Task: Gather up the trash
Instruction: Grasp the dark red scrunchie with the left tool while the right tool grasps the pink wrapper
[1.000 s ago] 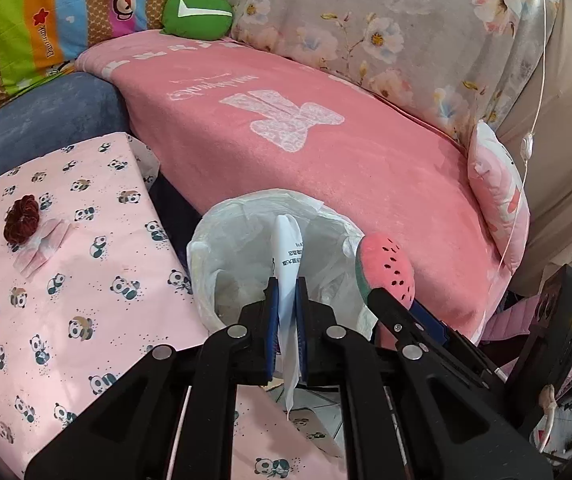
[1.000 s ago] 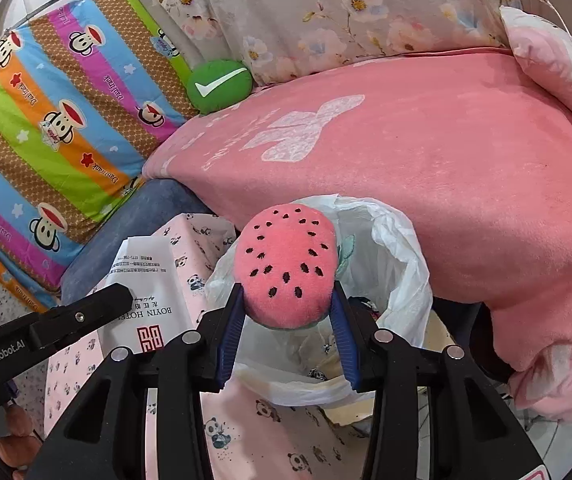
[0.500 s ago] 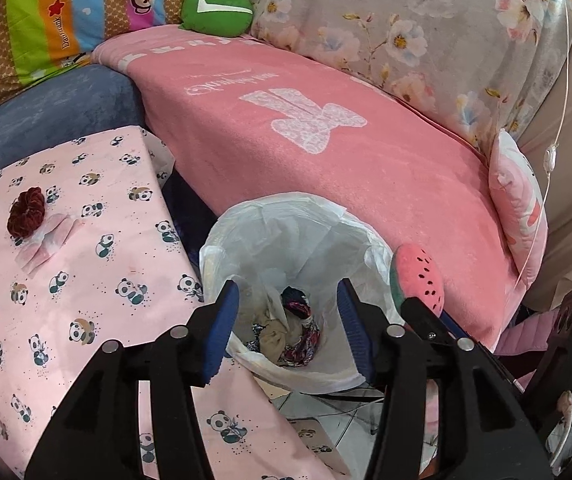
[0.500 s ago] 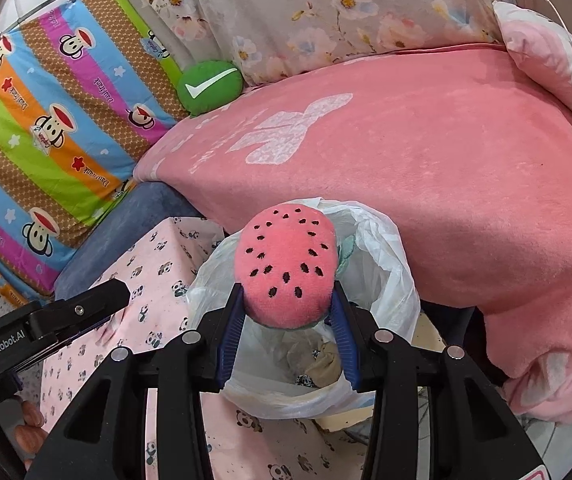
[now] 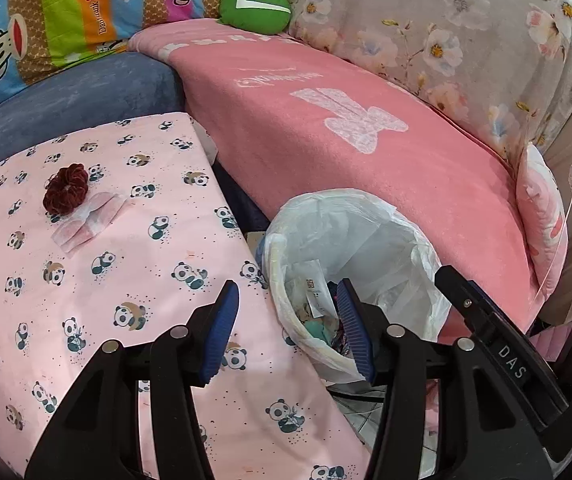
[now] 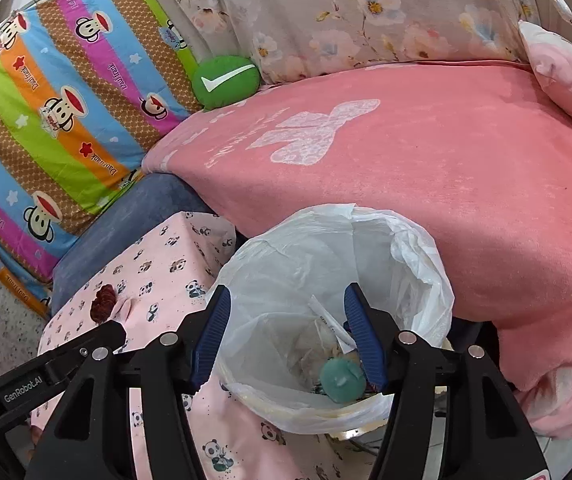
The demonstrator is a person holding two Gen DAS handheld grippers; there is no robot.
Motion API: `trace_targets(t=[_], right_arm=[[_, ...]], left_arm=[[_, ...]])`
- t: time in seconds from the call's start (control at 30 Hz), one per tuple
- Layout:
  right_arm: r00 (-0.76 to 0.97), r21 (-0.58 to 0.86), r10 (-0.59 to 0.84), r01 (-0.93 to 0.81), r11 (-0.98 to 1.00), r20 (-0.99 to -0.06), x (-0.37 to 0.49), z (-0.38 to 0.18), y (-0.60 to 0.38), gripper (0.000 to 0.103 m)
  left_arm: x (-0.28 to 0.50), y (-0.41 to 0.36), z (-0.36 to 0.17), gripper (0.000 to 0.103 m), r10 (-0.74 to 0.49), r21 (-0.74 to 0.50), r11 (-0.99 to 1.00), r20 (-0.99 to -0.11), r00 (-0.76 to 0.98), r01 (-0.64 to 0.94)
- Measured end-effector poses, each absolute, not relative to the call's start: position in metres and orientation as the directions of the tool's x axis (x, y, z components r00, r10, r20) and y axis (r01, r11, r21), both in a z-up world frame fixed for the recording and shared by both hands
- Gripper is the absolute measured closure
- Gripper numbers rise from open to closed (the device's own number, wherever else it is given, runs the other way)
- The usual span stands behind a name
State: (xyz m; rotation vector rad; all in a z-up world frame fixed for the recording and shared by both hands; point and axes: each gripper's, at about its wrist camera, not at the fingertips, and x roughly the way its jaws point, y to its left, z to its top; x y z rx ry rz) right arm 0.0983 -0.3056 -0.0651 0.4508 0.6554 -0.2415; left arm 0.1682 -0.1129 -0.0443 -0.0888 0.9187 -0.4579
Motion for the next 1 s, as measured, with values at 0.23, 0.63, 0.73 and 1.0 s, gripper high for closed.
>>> trace_targets(t=[0.23, 0.63, 0.73, 1.0], right_arm=[[0.77, 0.307, -0.052, 0.315, 0.898, -0.636, 0.104, -0.061, -0.284, 0.045], [0.761, 0.277, -0.008, 0.246, 0.929, -0.649, 0.11, -0.059, -0.235, 0.045], [0.759, 0.268, 0.004, 0.225, 0.937, -0.652, 0.114, -0.058, -0.222, 0.045], [0.751, 0.249, 0.042, 0.166, 0.954, -0.659, 0.126, -0.056, -0.184, 0.045]], left_arm=[[0.171, -0.086, -0.048, 0.054, -0.398, -0.278, 0.914, -0.749, 0.529, 0.294], [0.169, -0.037, -0.051, 0.054, -0.362, -0.287, 0.932, -0.752, 0.55, 0.222], [0.17, -0.022, -0.052, 0.054, -0.349, -0.287, 0.937, -0.753, 0.557, 0.199], [0.172, 0.017, -0.054, 0.054, -0.32, -0.293, 0.946, -0.755, 0.572, 0.142]])
